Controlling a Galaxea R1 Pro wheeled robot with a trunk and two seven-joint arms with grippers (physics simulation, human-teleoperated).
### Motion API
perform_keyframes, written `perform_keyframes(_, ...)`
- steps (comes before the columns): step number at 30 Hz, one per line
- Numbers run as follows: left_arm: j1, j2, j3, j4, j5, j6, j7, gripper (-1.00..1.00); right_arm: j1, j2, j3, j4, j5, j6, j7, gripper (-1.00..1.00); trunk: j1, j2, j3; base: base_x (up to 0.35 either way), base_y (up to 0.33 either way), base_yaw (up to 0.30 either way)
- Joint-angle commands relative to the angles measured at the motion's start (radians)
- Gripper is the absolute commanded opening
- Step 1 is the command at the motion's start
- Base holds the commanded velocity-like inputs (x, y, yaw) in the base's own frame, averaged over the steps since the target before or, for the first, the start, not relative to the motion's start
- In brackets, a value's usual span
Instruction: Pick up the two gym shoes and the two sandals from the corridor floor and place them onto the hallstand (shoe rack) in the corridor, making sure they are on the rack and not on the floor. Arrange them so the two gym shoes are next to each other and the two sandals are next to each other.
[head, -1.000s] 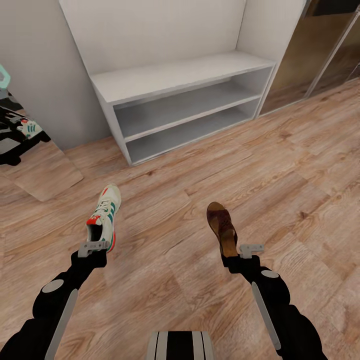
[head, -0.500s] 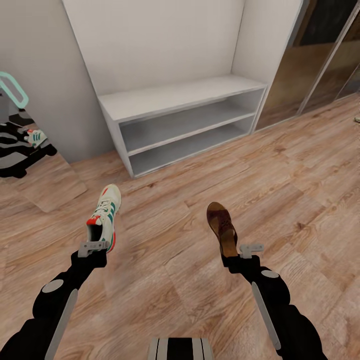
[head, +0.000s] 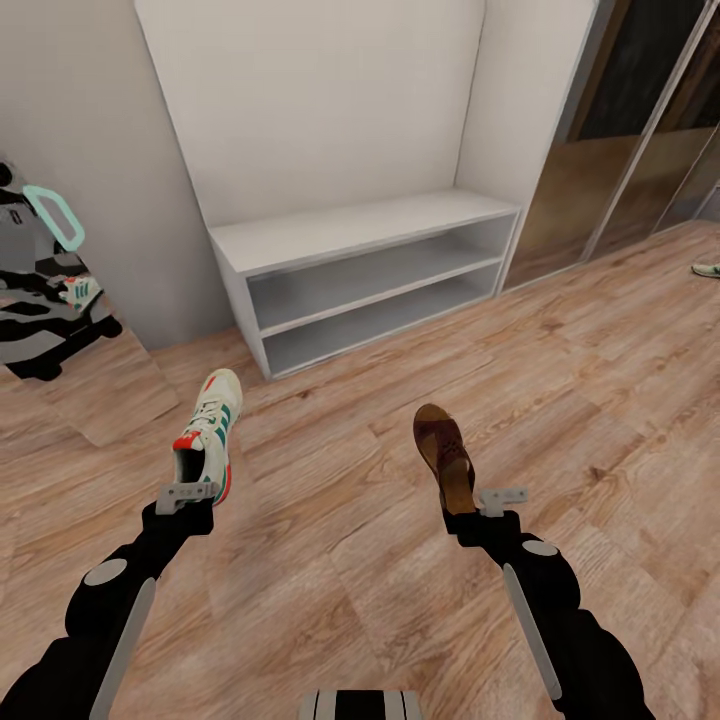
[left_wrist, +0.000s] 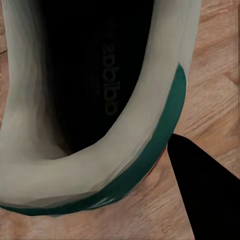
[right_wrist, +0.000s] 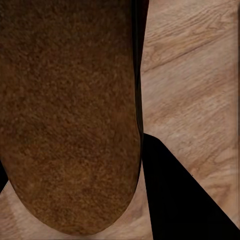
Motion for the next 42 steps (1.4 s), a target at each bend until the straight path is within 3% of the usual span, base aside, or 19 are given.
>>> perform_keyframes(1, 0.000, 0.000, 0.001, -0.001, 0.007, 0.006, -0.004, -1.00, 0.000, 0.000, 0.000, -0.001, -0.003, 0.006, -0.003, -1.00, -0.001, 0.000, 0.005, 0.000, 0.000, 0.000)
perform_keyframes(8, 0.000, 0.000, 0.001, -0.001, 0.007, 0.006, -0.004, -1.00, 0.000, 0.000, 0.000, -0.001, -0.003, 0.006, -0.003, -1.00, -0.004, 0.002, 0.043, 0.000, 0.000, 0.000)
perform_keyframes(17, 0.000, 0.000, 0.001, -0.001, 0.007, 0.006, -0.004, -1.00, 0.000, 0.000, 0.000, -0.001, -0.003, 0.006, -0.003, -1.00, -0.004, 0.002, 0.058, 0.000, 0.000, 0.000)
perform_keyframes(42, 0.000, 0.000, 0.001, -0.001, 0.007, 0.006, -0.004, -1.00, 0.000, 0.000, 0.000, -0.001, -0.003, 0.006, -0.003, -1.00, -0.018, 0.014, 0.195, 0.000, 0.000, 0.000)
